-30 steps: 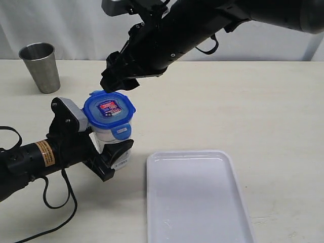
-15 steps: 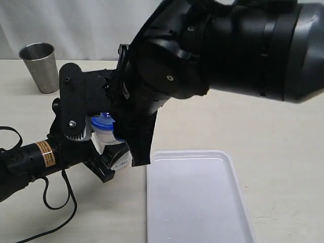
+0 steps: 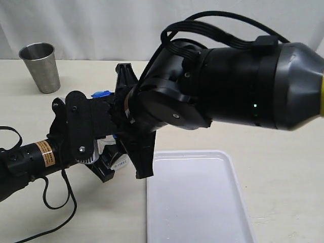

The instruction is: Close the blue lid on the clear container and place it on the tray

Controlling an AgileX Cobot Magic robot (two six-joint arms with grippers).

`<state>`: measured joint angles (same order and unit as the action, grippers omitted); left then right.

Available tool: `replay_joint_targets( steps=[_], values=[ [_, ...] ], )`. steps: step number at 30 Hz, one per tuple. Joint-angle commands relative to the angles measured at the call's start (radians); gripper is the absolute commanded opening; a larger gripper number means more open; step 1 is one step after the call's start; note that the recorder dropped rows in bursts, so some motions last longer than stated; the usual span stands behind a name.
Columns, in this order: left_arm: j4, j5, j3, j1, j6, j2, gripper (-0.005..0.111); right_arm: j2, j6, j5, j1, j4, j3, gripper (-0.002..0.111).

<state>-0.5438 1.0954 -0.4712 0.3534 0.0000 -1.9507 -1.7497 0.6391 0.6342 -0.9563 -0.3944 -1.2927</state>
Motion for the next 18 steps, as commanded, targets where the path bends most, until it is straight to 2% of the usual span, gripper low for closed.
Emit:
replay_joint_targets(
  steps=[1, 18],
  values=[
    [-0.004, 0.005, -0.003, 0.006, 0.000, 0.004, 0.000, -0.045, 0.001, -0.008, -0.001, -0.010, 0.009, 0.046],
    [-0.076, 0.035, -0.003, 0.006, -0.054, 0.004, 0.000, -0.214, 0.003, 0.002, -0.001, -0.071, 0.009, 0.038]
  ],
)
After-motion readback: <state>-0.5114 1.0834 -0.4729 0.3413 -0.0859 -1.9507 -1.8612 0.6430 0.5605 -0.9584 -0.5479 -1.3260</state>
